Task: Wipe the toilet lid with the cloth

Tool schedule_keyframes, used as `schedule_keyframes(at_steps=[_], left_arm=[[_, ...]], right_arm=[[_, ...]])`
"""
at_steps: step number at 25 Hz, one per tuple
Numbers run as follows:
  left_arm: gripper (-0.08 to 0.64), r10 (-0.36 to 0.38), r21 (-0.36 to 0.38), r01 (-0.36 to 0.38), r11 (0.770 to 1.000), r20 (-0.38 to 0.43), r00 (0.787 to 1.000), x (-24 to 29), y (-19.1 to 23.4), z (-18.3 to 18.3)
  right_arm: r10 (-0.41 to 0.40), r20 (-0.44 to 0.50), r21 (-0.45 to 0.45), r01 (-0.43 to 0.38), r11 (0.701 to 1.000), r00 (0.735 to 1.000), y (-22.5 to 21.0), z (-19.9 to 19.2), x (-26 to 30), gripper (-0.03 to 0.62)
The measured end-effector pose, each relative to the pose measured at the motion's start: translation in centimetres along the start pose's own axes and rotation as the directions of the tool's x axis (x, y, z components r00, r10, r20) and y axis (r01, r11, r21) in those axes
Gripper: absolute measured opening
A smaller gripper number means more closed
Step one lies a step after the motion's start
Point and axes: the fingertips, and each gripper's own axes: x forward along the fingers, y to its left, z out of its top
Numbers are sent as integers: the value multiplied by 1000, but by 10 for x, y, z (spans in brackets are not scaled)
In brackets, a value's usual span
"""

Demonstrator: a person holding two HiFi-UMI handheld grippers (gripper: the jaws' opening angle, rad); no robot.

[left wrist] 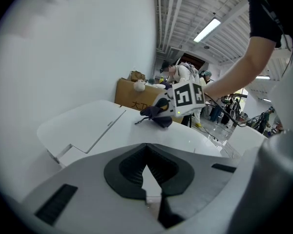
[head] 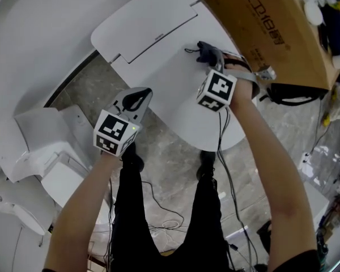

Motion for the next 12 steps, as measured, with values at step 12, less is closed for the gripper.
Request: schedule_keyframes(at_steps=[12], left_arm=[[17, -31, 2, 31, 1000, -15, 999, 15, -6, 6]], right_arm=[[-39, -78, -9, 38, 999, 996, -93, -30, 65, 64]])
